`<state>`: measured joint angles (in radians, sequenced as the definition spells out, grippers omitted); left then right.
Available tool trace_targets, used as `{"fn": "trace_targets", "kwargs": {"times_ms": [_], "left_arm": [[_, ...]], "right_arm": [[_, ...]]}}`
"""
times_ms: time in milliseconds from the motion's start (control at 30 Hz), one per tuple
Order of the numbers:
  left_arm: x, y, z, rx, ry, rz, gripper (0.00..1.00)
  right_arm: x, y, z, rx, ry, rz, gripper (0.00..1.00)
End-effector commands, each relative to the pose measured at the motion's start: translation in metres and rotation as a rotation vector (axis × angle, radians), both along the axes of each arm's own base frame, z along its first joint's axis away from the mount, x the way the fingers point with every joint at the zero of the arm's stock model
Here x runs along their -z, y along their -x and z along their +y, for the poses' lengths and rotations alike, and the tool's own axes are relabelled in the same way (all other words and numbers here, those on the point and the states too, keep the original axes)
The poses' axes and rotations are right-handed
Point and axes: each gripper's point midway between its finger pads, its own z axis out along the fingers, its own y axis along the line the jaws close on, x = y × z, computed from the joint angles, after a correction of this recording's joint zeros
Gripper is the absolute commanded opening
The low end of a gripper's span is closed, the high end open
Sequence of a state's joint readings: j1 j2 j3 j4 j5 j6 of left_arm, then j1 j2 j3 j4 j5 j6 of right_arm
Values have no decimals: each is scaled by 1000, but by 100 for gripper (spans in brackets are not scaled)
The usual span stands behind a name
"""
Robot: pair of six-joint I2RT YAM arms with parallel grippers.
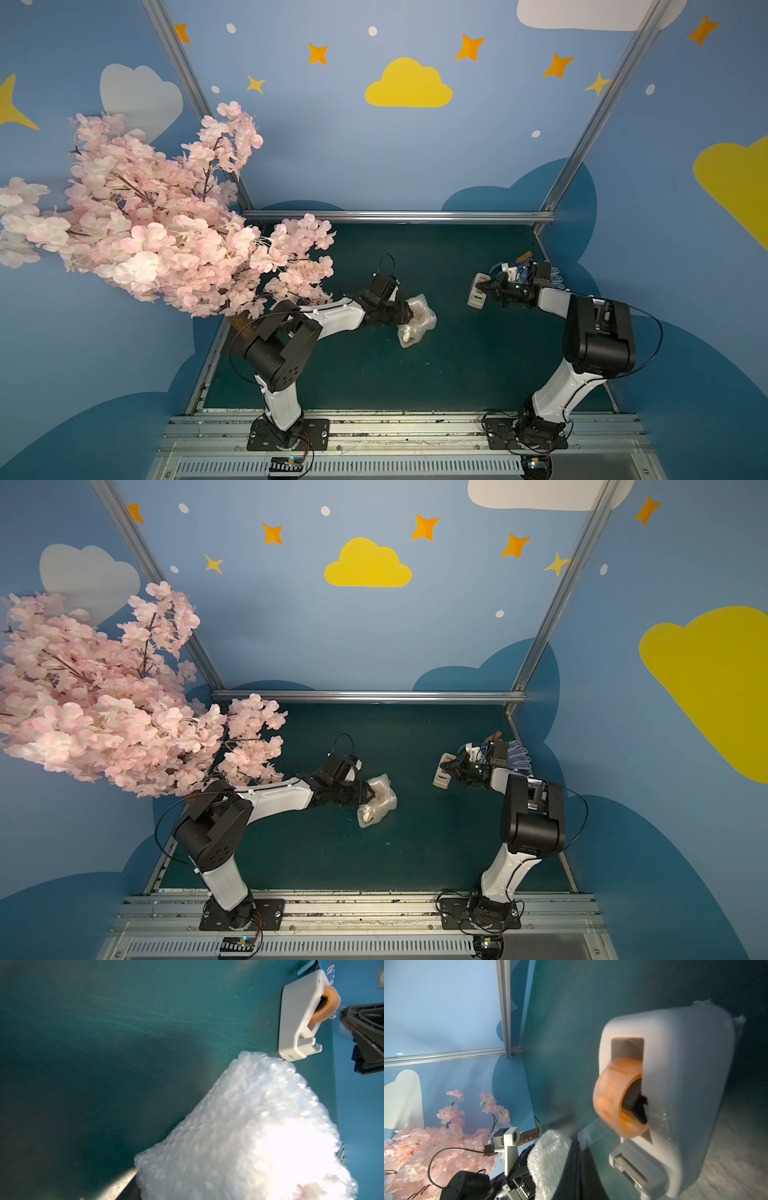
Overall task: Wrap mugs in bubble wrap
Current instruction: Tear off the tape using the Tape Cutter.
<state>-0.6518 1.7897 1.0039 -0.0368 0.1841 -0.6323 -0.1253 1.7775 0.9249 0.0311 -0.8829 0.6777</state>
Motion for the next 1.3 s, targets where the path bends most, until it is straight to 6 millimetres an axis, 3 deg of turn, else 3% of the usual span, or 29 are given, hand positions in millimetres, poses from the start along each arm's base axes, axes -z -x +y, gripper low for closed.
{"fn": "trace_targets", "kwargs": {"times_ms": [0,400,767,1067,1267], "left_arm": [[32,19,14,10,-87,81,60],[33,19,14,10,-87,83,60],[34,21,14,11,-88,85,60],[34,22,13,12,-86,84,60],[35,23,13,12,-87,85,60]], "right_arm": [[-19,10,13,-51,-34,-42,0],[-3,51,19,-61,30,49,0],[-7,84,26,-100,60,62,0],[-4,106,27,-120,86,94,0],[10,114,28,-132,97,132,0]]}}
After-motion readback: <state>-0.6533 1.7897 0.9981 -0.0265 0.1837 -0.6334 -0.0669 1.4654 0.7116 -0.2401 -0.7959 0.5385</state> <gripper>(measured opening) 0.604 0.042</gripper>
